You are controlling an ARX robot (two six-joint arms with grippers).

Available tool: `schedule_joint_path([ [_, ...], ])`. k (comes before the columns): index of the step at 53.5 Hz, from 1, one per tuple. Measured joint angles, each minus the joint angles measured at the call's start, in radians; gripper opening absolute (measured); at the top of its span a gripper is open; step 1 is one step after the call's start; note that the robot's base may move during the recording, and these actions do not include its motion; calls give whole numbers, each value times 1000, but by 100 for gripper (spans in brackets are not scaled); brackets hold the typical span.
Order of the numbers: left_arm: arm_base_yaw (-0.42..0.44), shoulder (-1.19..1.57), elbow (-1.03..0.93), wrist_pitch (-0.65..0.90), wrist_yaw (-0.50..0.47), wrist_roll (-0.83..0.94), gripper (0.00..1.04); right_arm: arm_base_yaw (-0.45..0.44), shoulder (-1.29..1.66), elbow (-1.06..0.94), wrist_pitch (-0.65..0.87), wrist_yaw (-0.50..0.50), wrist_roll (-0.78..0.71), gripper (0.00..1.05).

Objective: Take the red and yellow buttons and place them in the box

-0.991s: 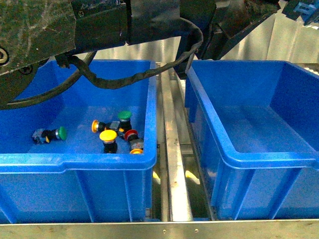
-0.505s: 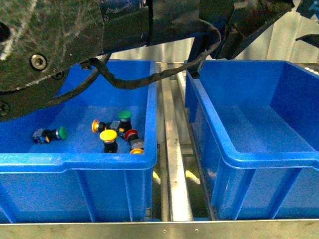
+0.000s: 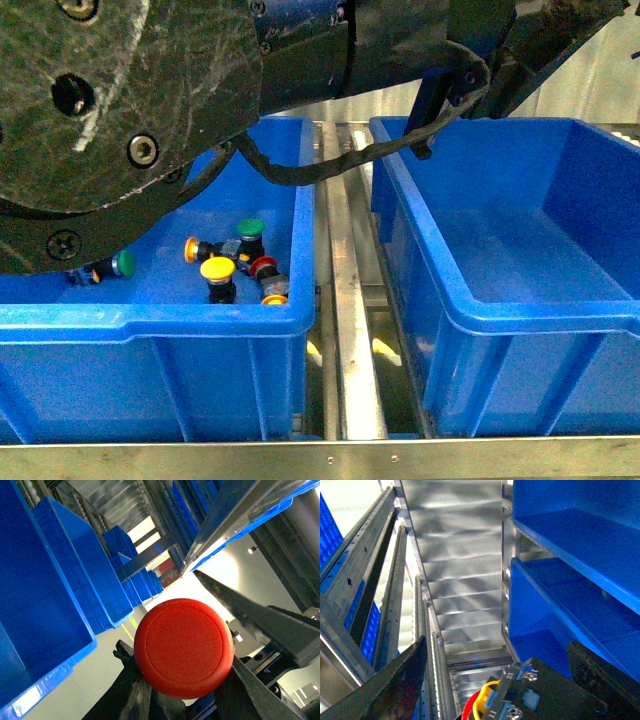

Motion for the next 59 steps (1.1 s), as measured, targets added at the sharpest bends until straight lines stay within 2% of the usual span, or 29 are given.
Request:
schedule_joint_path([
  [6, -5, 0, 8, -2, -6, 0, 26, -5, -6, 0, -14, 0, -2, 57],
  [10, -12, 0, 14, -7, -13, 1, 26, -12, -13, -1, -23, 0, -1, 42],
  [15, -21, 0, 18, -13, -18, 5, 26, -25, -25, -5, -32, -8, -1, 41],
  [16, -20, -119, -5, -69, -101, 79, 97, -158, 19, -82, 43, -20, -114, 41],
  [22, 35, -264, -69, -167, -111, 135, 97, -194, 37, -95, 66, -15, -160, 41],
  [29, 166, -413, -176, -271, -103, 204, 97, -203, 40, -98, 78, -3, -206, 41],
  [33, 309, -509, -255, -348, -88, 251, 97, -196, 41, -98, 78, 8, -227, 41],
  [36, 377, -553, -291, -382, -71, 267, 97, -188, 41, -98, 78, 19, -236, 41],
  [43, 581, -739, -430, -458, 32, 296, 97, -143, 41, -98, 78, 54, -264, 41],
  [49, 718, -884, -517, -512, 127, 299, 97, -107, 42, -98, 78, 76, -282, 41],
  [53, 855, -1029, -602, -611, 238, 311, 97, -76, 48, -96, 78, 102, -294, 41],
  [58, 977, -1155, -676, -698, 348, 328, 97, -50, 60, -89, 78, 122, -312, 41],
  [59, 991, -1185, -688, -726, 337, 346, 96, -45, 63, -87, 78, 126, -316, 41],
])
